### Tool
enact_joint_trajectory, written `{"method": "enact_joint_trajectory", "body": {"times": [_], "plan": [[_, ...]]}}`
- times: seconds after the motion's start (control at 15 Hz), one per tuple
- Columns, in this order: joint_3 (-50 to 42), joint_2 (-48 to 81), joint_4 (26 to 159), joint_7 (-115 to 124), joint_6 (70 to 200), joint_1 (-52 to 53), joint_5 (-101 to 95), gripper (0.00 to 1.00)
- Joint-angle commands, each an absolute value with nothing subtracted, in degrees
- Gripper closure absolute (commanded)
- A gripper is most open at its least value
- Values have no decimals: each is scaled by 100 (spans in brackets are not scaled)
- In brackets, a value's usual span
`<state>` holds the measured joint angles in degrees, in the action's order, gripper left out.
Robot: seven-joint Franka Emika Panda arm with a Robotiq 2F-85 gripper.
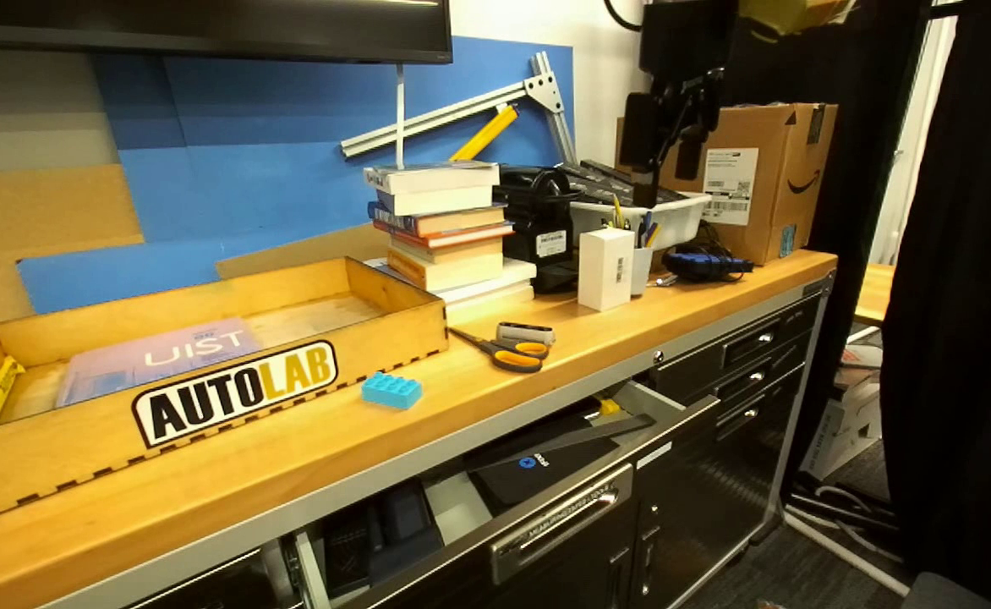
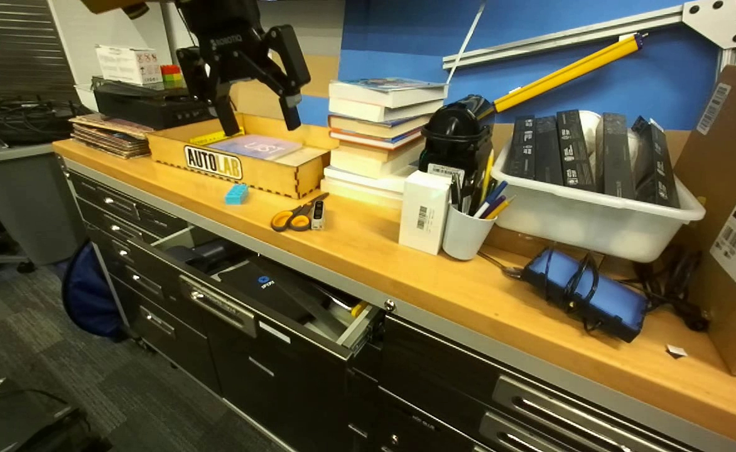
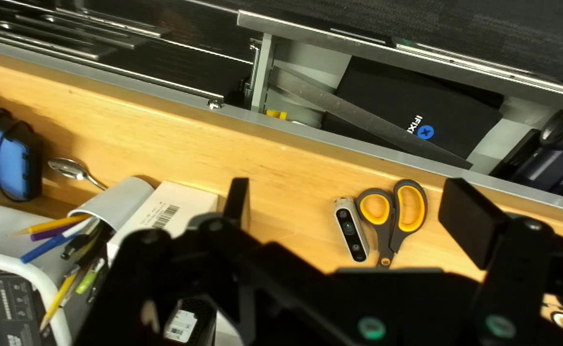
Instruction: Put the blue object in the drawer and close it
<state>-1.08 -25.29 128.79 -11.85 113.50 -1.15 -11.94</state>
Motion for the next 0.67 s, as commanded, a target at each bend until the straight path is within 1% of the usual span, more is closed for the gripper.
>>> {"method": "enact_joint_trajectory", "body": {"times": [0.0,0.4,0.6], "plan": [[-167,-1334,11673,-1972,11000,257,-841,0],[56,292,10299,-3270,10655,498,-213,0],[316,960,9836,-3111,10492,517,-490,0]]}}
